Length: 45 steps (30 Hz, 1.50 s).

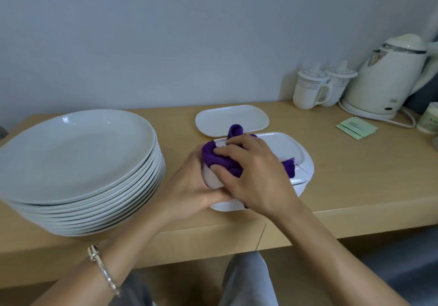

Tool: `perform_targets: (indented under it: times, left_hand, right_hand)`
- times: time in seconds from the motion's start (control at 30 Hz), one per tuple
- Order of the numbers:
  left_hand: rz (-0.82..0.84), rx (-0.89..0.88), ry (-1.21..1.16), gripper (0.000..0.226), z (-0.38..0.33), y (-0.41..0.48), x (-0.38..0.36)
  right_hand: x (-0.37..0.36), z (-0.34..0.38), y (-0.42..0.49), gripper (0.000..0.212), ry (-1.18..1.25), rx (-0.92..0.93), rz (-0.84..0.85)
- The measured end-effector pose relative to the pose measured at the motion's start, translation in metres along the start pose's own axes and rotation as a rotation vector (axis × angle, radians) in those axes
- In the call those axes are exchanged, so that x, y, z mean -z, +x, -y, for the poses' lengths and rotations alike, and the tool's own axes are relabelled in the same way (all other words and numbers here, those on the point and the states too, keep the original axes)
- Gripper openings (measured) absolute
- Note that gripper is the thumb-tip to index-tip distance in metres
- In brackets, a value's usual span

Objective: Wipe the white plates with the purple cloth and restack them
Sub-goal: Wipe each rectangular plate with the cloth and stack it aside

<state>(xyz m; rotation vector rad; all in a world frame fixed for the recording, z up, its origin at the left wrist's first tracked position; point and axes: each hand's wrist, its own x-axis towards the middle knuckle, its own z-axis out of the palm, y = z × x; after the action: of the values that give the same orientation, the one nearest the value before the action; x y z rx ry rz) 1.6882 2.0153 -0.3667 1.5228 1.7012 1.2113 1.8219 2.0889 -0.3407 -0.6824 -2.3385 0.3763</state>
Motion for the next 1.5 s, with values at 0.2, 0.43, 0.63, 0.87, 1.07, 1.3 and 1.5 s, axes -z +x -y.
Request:
perform_targets:
  times: [0.2,0.43,0.63,0.87,1.07,1.3,1.5]
  left_hand:
    - [-0.022,0.080,0.062,0.085,0.008,-0.003,0.004]
    - [-0.015,0.015,-0.011,0.081,0.004,-0.001,0.001]
    - [-0.031,0.068,0.074,0.088,0.007,-0.003,0.004]
    - [-0.027,0.077,0.071,0.094,0.004,-0.006,0.003]
    - [-0.026,0.087,0.083,0.092,0.008,-0.004,0.004]
    - [-0.019,0.080,0.059,0.099,0.009,-0.002,0.003]
    - [-0.033,0.060,0.068,0.088,0.007,-0.003,0.004]
  right_hand:
    - [0.040,-0.057,0.005,0.025,-0.136,-0.325,-0.135]
    - [0.005,-0.002,0.012,0.034,-0.030,0.002,0.104]
    - [0.033,-0.056,0.047,0.040,-0.196,-0.324,0.118]
    - [-0.008,-0.005,0.063,0.035,-0.015,-0.031,0.279]
    - [0.057,-0.087,0.066,0.027,-0.040,-0.452,0.225]
    - [0.014,-0.039,0.058,0.034,-0.084,-0.081,0.226]
    - [0.027,-0.053,0.047,0.037,-0.051,-0.035,0.221]
